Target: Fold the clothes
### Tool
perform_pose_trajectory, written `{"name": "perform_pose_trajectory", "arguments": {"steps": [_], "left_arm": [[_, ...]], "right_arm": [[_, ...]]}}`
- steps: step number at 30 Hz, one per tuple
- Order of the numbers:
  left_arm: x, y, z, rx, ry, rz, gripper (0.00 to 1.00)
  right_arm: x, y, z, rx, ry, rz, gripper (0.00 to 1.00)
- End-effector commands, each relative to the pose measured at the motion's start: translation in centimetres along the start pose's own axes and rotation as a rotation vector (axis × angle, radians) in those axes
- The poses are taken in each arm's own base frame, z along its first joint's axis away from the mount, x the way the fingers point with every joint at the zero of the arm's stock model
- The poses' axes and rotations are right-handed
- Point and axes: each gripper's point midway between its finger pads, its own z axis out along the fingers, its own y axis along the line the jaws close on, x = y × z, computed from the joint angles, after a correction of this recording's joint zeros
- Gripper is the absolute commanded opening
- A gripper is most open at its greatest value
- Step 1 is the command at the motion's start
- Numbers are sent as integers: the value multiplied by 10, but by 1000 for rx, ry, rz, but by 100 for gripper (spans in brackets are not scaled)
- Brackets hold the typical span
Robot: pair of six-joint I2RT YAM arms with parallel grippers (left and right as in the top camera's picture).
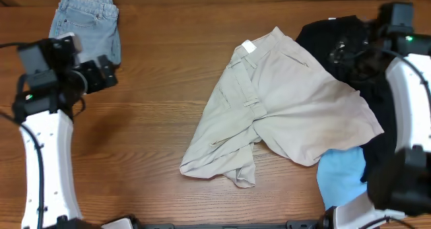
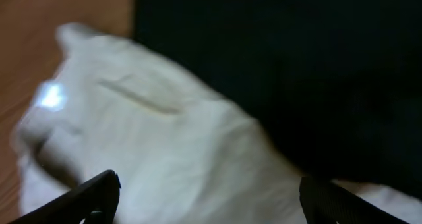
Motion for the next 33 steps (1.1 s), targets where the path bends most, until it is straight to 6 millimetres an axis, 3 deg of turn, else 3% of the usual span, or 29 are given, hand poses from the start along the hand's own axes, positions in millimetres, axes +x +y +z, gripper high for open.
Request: {"name": "perform_pose_trajectory", "arguments": {"steps": [1, 6, 12, 19, 27, 33], "left_arm": [[11, -31, 24, 78, 71, 88, 100], [29, -55, 46, 115, 145, 131, 100], [42, -69, 61, 133, 192, 160, 100], [44, -70, 62, 136, 197, 162, 100], [44, -70, 62, 135, 200, 162, 100], [44, -70, 62, 137, 198, 173, 100]], "right_arm": [[-6, -35, 42, -60, 90, 78, 88], [-1, -60, 84, -92, 170, 125, 84], [16, -70, 126, -78, 256, 121, 84], [22, -86, 150, -40, 278, 136, 84], [21, -140, 180, -9, 269, 243, 84], [7, -179, 182, 3, 204, 309, 84]]}}
